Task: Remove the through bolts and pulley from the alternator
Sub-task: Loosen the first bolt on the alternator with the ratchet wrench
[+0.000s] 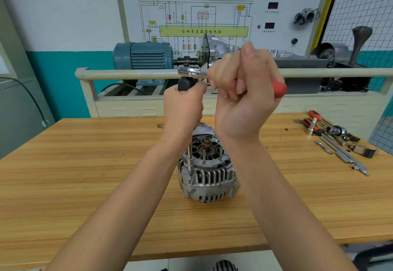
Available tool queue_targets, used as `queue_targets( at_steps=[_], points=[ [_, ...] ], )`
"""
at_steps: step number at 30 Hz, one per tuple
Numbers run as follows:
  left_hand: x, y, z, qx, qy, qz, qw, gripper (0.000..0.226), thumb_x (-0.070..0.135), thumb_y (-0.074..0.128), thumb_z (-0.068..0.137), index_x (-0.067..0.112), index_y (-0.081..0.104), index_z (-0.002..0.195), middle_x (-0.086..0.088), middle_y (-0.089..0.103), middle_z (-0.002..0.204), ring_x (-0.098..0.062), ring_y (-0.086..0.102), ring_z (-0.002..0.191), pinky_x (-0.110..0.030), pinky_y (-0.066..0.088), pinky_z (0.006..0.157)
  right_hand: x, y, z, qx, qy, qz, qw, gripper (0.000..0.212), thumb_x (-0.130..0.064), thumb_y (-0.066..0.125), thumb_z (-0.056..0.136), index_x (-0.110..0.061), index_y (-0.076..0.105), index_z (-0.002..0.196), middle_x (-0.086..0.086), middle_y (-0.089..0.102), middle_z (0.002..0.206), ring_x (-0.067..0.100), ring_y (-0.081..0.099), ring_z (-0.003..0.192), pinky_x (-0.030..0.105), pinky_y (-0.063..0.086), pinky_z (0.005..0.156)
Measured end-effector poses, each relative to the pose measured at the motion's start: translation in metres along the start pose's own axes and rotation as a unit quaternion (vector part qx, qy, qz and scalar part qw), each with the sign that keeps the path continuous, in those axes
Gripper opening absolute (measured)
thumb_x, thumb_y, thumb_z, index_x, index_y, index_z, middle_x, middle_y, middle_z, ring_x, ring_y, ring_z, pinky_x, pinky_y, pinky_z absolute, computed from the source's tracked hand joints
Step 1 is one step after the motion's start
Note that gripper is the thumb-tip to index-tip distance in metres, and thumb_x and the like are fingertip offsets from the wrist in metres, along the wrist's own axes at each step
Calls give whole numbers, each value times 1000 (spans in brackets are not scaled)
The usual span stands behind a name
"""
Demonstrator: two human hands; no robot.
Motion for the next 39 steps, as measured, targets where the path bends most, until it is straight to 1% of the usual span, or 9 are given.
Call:
queue_targets(
  at_steps=[4, 8, 13, 17, 22, 26, 30, 32, 39],
  points=[
    [0, -1, 0, -72, -3, -6, 997, 40, 0, 57, 84, 17, 33, 56, 5, 28, 41, -12, 20, 35, -17, 20, 38, 7, -16, 13, 9, 95, 114, 989, 50, -4, 39, 87, -17, 36, 39, -4, 29, 35, 11, 21, 35, 26, 22, 45],
    [3, 1, 0, -212, -27, -41, 976, 36, 8, 62, 78, 17, 42, 49, 3, 32, 39, -13, 25, 34, -19, 24, 38, 24, -41, 20, 103, 221, 267, 932, 49, -14, 42, 84, -15, 36, 36, -3, 26, 32, 11, 17, 35, 22, 24, 42],
    [2, 15, -2, -350, -77, -91, 929, 36, 14, 57, 77, 17, 40, 46, 6, 28, 33, -6, 22, 27, -14, 19, 34, 31, -52, 21, 157, 250, 354, 888, 47, -14, 44, 82, -14, 35, 37, -2, 26, 31, 10, 15, 35, 20, 23, 41],
    [-1, 11, 1, -303, -85, -95, 944, 42, 14, 52, 82, 19, 38, 43, 7, 25, 33, -6, 17, 27, -13, 16, 33, 20, -46, 17, 140, 206, 278, 928, 47, -13, 44, 83, -16, 36, 37, -4, 26, 33, 11, 25, 32, 23, 27, 40],
    [1, 5, 0, -108, -24, -35, 993, 46, 4, 51, 88, 19, 35, 48, 7, 24, 37, -9, 16, 31, -14, 17, 36, 4, -19, 9, 52, 107, 133, 984, 47, -7, 42, 87, -17, 36, 41, -4, 28, 35, 13, 18, 37, 28, 23, 45],
    [3, 4, -3, -10, 24, -10, 1000, 41, 3, 55, 85, 17, 33, 53, 6, 28, 39, -9, 21, 33, -15, 19, 37, -7, 1, -5, 21, -19, -1, 1000, 35, 4, 38, 85, -21, 43, 61, -4, 28, 40, 9, 26, 37, 27, 22, 48],
    [2, 2, -3, -39, 18, -12, 999, 41, 0, 56, 84, 17, 33, 55, 6, 28, 41, -11, 20, 36, -16, 19, 38, -4, -6, 1, 21, 18, 47, 998, 44, 1, 38, 83, -17, 25, 45, -4, 29, 37, 9, 25, 35, 27, 19, 46],
    [3, 0, -2, -86, 4, -17, 996, 40, -1, 58, 83, 16, 34, 56, 5, 29, 41, -12, 21, 36, -18, 21, 38, 3, -14, 11, 23, 80, 101, 991, 49, -2, 39, 85, -18, 31, 40, -3, 28, 34, 10, 23, 34, 26, 21, 44],
    [7, 8, -1, -290, -51, -60, 954, 35, 13, 57, 77, 18, 40, 47, 5, 28, 37, -9, 23, 31, -17, 20, 37, 26, -45, 22, 150, 243, 321, 903, 47, -14, 42, 82, -15, 34, 35, -3, 24, 31, 11, 12, 37, 19, 22, 41]
  ],
)
Point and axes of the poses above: each hand's wrist, its own z-axis towards the middle knuckle, its own y-axis out of the palm, x = y × z, the point moved 5 cm from there along z, towards the middle knuckle
